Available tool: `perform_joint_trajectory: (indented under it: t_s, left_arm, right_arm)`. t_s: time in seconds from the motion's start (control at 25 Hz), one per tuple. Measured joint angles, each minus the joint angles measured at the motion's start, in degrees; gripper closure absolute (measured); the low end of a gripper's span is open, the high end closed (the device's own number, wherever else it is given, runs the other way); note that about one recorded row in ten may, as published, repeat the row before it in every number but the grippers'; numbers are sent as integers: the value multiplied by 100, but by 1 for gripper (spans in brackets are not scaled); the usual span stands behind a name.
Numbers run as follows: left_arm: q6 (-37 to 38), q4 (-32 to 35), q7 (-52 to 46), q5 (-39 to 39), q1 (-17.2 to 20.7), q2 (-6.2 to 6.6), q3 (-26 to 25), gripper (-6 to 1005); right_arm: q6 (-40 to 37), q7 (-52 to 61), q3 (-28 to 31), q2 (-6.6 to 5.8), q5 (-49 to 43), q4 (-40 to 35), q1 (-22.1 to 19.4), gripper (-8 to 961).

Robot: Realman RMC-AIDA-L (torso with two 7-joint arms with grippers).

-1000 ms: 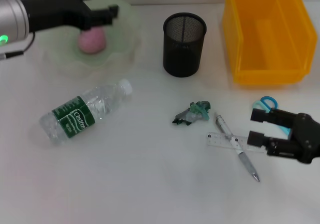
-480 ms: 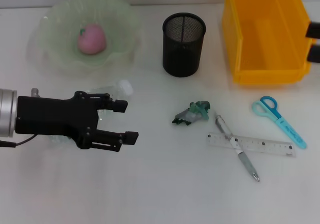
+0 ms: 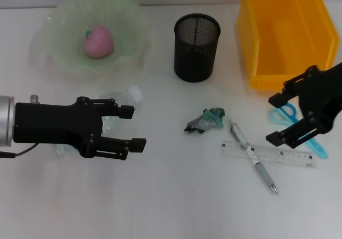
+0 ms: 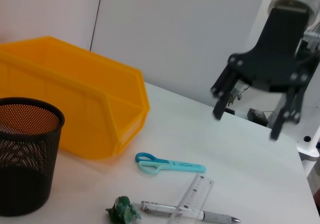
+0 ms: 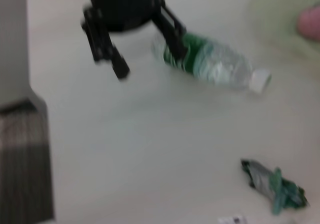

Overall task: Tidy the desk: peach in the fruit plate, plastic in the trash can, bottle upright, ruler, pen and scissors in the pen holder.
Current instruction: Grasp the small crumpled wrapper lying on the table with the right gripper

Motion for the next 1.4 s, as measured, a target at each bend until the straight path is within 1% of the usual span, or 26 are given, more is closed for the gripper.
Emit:
perform_joint_trajectory:
  t_s: [0.12, 0.16, 0.2, 0.32, 0.36, 0.44, 0.48, 0.52, 0.56, 0.64, 0.68, 0.72, 0.76, 1.0, 1.12, 1.16, 1.32, 1.4]
  left_arm:
    - [-11, -11, -14, 7, 0, -19, -7, 156]
    - [-29, -23, -19, 8, 2, -25, -10, 156]
    - [-29, -23, -19, 8, 2, -25, -10, 156]
    - [-40, -176, -8, 7, -37, -28, -14, 156]
    - [-46, -296, 25, -4, -67, -18, -41, 156]
    - [-46, -296, 25, -4, -67, -18, -41, 156]
    - [-52, -359, 40, -8, -84, -11, -70, 156]
    - [-52, -359, 40, -8, -84, -11, -70, 156]
    - [-41, -526, 53, -9, -159, -4, -176, 156]
    - [-23, -585, 57, -13, -191, 0, -207, 156]
    - [-19, -591, 58, -14, -198, -3, -210, 156]
    - [-19, -591, 58, -14, -198, -3, -210, 156]
    - [-19, -592, 59, -15, -204, -15, -211, 156]
    - [-26, -596, 60, -20, -225, -33, -214, 156]
    - [-36, -598, 59, -24, -231, -36, -216, 156]
    - [-41, -600, 49, -31, -244, -40, -253, 156]
    - [-36, -601, 48, -31, -270, -41, -284, 156]
    - [-40, -601, 50, -31, -275, -45, -285, 157]
  right_arm:
    - [680, 220, -938, 24, -424, 173, 99, 153]
    - [1163, 283, -1469, 24, -497, 409, 147, 153]
    - [1163, 283, -1469, 24, -497, 409, 147, 153]
    - [1806, 263, -2059, 21, -598, 800, 233, 153]
    - [2095, 231, -2277, 21, -631, 954, 255, 153]
    - [2562, 181, -2623, 21, -709, 1217, 300, 153]
    - [2942, 159, -2855, 24, -789, 1480, 380, 153]
    - [2942, 159, -2855, 24, -789, 1480, 380, 153]
    - [3270, 157, -2966, 32, -798, 1777, 500, 153]
    - [3374, 157, -2983, 36, -794, 1876, 539, 153]
    - [3689, 157, -3025, 46, -776, 2154, 635, 152]
    - [3689, 157, -3025, 46, -776, 2154, 635, 152]
    - [3950, 154, -3068, 51, -730, 2345, 680, 152]
    - [4297, -10, -3087, 51, -335, 2697, 795, 153]
    - [4327, -25, -3066, 48, -265, 3024, 1004, 152]
    - [4381, -22, -3055, 48, -263, 3261, 1141, 152]
    - [4494, -23, -3059, 48, -261, 3508, 1267, 325]
    - [4516, -23, -3070, 50, -256, 3576, 1309, 368]
